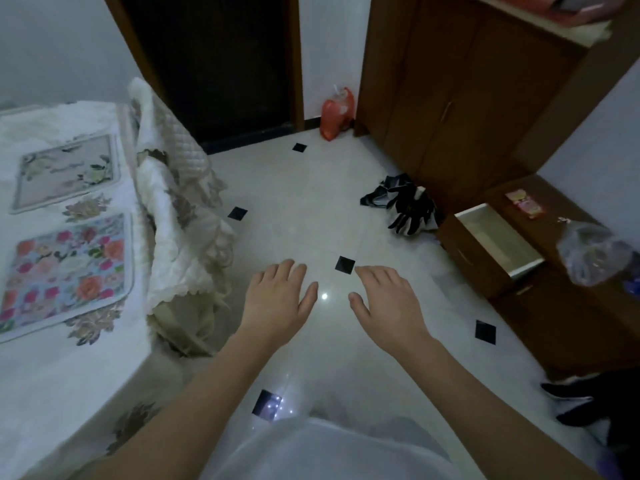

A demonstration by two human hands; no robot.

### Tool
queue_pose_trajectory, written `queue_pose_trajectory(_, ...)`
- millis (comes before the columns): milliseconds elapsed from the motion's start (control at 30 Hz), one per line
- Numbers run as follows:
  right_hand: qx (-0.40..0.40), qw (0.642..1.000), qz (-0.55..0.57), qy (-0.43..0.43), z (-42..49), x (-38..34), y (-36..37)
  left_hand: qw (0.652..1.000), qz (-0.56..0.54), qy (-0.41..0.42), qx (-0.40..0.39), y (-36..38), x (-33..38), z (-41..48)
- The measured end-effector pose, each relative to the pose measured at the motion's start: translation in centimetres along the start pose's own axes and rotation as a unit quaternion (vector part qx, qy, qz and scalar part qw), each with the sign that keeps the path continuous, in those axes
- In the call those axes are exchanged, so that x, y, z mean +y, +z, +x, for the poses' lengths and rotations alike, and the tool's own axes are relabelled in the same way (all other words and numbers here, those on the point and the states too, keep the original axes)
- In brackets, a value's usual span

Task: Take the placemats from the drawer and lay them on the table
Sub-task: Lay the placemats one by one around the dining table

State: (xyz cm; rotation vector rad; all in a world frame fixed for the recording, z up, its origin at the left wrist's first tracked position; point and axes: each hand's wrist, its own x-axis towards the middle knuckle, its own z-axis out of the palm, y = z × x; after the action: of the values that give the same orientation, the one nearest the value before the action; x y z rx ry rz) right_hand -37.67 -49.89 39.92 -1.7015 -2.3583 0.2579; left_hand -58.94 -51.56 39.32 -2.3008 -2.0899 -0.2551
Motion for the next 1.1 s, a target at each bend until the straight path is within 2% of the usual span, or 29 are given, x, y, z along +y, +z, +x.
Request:
queue_pose_trajectory(200,-0.008,1.0,0.015,0.001,9.2,4.2,-0.4,1.0,-0.002,-0.011,0.001,1.5,-0.8,9.0)
queue_pose_trajectory(433,-0.059,0.991,0.033,-0.114,22.8,4.9,1.4,0.989,0.019,-0.144,0.016,2.5,-4.4,16.0)
queue_pose_trajectory(600,-0.098,0.953,0.026,-0.285,31.5,-0.5,2.7,0.948,0.039,-0.315,0.035,1.1,-7.8,15.3)
queue_pose_trajectory(800,-0.148,0.865,0.031,-0.478,35.0,-11.7,4.9,0.854,0.067,-0.511,0.069,-1.4,-11.7,9.5)
queue_pose_trajectory(933,-0.155,0.827,0.053,-0.537,35.7,-18.3,6.3,0.82,0.081,-0.561,0.079,-2.4,-14.5,7.8)
queue_pose_trajectory(1100,-0.158,0.82,0.068,-0.545,38.1,-23.4,7.5,0.814,0.068,-0.571,0.081,-2.1,-20.4,7.6)
